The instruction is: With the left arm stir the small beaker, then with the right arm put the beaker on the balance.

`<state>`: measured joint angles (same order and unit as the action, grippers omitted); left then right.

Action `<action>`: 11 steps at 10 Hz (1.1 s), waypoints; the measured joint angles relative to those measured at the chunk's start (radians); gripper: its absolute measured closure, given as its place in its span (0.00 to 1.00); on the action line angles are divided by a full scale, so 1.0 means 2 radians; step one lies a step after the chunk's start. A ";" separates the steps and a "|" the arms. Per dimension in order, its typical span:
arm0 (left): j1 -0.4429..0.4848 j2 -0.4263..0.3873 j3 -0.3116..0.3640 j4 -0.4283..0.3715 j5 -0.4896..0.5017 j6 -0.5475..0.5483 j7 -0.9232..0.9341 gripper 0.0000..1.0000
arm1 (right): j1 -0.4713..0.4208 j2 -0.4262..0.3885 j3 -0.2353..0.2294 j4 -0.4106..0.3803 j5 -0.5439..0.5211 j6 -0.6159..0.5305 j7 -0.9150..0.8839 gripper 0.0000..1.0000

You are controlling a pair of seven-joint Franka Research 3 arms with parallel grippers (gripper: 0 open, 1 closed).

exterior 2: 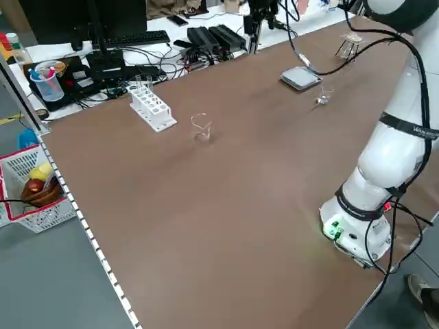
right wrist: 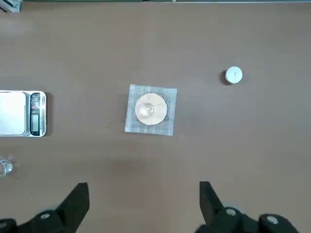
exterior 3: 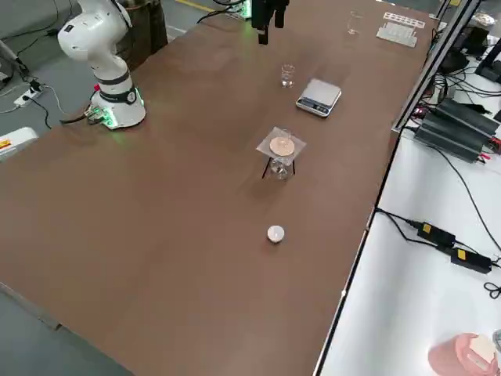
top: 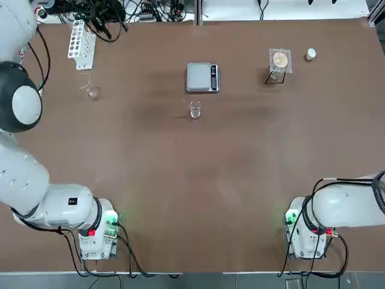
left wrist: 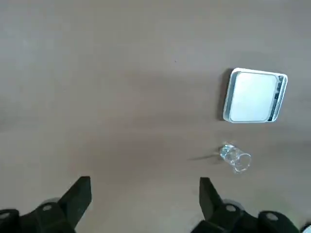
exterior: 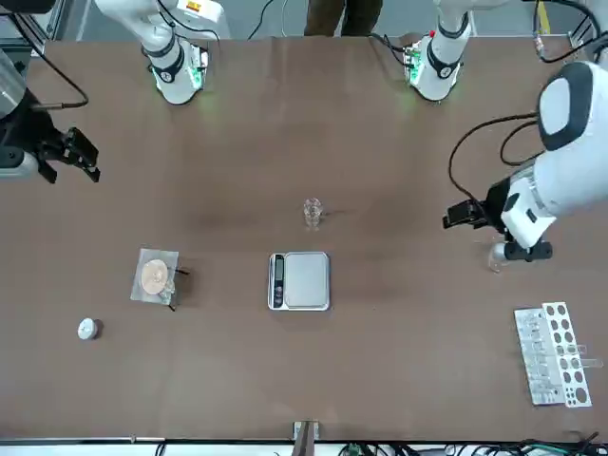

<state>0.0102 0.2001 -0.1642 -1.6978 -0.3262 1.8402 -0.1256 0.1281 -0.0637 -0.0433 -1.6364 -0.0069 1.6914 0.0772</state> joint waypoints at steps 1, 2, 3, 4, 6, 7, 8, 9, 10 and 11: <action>0.001 -0.001 -0.023 -0.041 -0.028 0.057 0.000 0.03 | 0.000 0.000 0.000 0.000 0.000 0.000 0.000 0.00; -0.001 -0.002 -0.051 -0.080 -0.054 0.110 -0.006 0.05 | 0.000 0.000 0.000 0.000 0.000 0.000 0.000 0.00; -0.003 -0.004 -0.074 -0.108 -0.064 0.142 -0.016 0.07 | 0.000 0.000 -0.001 0.000 0.000 0.000 0.000 0.00; -0.004 -0.008 -0.097 -0.129 -0.066 0.171 -0.025 0.09 | 0.000 0.000 -0.001 0.000 0.000 0.001 0.000 0.00; -0.006 -0.008 -0.141 -0.163 -0.066 0.231 -0.038 0.15 | 0.000 0.000 -0.001 0.000 0.000 0.001 0.000 0.00; -0.008 -0.004 -0.155 -0.171 -0.066 0.240 -0.044 0.16 | 0.000 0.000 -0.002 0.000 0.000 0.001 0.000 0.00; -0.016 0.000 -0.161 -0.174 -0.066 0.241 -0.050 0.19 | 0.000 0.000 -0.002 0.000 0.000 0.001 0.000 0.00; -0.028 0.004 -0.161 -0.175 -0.066 0.242 -0.056 0.21 | 0.000 0.000 -0.002 0.000 0.000 0.001 0.000 0.00; -0.036 0.008 -0.162 -0.175 -0.066 0.242 -0.058 0.23 | 0.000 0.000 -0.002 0.000 0.000 0.001 0.000 0.00; -0.041 0.012 -0.162 -0.177 -0.066 0.242 -0.058 0.25 | 0.000 0.000 -0.001 0.000 0.000 0.001 0.000 0.00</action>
<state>-0.0711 0.2239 -0.4879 -2.0525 -0.4581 2.3247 -0.2412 0.1272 -0.0637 -0.0462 -1.6369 -0.0069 1.6940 0.0774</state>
